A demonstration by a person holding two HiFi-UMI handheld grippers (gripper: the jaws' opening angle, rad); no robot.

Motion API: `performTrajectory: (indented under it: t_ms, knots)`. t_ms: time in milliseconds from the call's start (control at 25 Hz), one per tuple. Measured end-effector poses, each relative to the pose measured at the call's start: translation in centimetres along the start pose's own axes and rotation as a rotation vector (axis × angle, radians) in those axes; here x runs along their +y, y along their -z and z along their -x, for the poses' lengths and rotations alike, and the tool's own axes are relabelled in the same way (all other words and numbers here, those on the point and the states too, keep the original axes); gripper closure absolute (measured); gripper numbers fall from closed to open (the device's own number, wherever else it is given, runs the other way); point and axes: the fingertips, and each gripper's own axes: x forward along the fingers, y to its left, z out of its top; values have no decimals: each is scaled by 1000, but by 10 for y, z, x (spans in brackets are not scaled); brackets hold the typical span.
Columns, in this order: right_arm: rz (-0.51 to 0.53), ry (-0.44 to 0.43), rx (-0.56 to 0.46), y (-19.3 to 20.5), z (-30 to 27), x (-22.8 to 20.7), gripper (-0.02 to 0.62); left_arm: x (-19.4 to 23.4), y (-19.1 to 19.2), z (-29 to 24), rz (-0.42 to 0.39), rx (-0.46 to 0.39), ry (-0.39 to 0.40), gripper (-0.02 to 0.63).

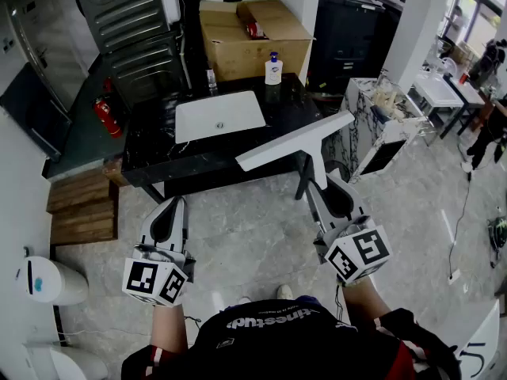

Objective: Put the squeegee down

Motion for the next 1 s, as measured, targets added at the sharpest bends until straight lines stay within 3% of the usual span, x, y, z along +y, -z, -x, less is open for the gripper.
performTrajectory:
  t_ms: [640,1000]
  knots:
    - [-16,-26,6,15,-2,-11,477,-5,22,-23,30,6,13,594]
    - [-32,-67,34,25,1,-82,477,-59,30,-79,6,29,-10,594]
